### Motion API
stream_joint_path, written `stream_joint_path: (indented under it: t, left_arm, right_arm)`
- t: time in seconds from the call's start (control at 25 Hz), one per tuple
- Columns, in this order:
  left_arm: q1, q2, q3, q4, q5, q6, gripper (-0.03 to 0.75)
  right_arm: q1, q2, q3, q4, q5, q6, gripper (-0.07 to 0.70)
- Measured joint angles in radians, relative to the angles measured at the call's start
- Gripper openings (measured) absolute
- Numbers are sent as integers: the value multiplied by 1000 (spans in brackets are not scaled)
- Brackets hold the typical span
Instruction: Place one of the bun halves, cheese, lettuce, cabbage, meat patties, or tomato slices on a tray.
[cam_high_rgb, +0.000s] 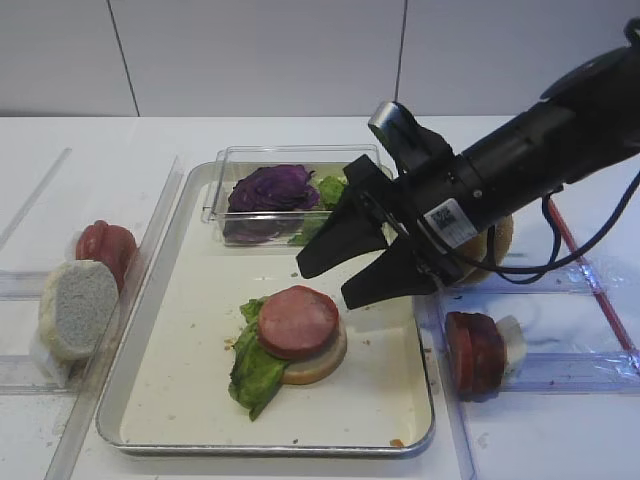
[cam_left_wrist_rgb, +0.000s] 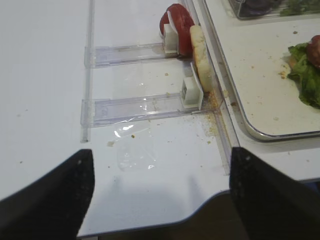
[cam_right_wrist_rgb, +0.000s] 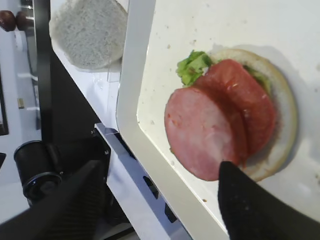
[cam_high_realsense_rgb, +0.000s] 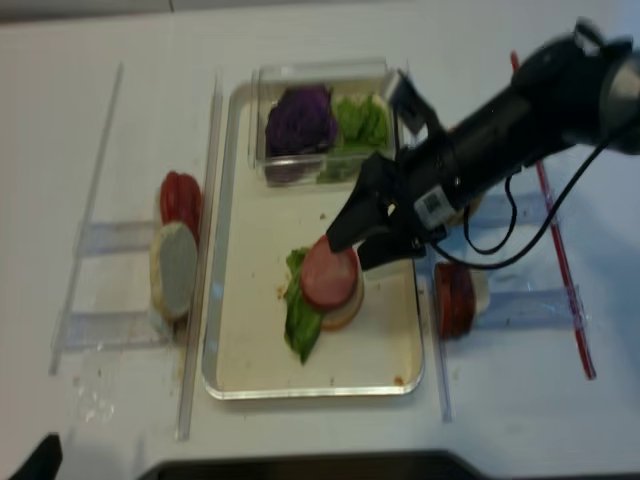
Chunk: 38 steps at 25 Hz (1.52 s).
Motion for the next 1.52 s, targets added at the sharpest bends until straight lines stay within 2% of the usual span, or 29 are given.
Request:
stream_joint_path:
  t: [0.6, 0.8, 1.32, 1.52]
  left_arm:
    - [0, 0, 0, 0, 0, 0, 513]
    - [0, 0, 0, 0, 0, 0, 513]
    - [0, 0, 0, 0, 0, 0, 511]
    - [0, 0, 0, 0, 0, 0, 491]
  right_arm:
    - [0, -98, -244, -299, 36, 219, 496]
    - [0, -129, -328, -432, 45, 298, 478]
    - [0, -261, -344, -759, 65, 461, 467]
    - [0, -296, -344, -843, 70, 487, 465]
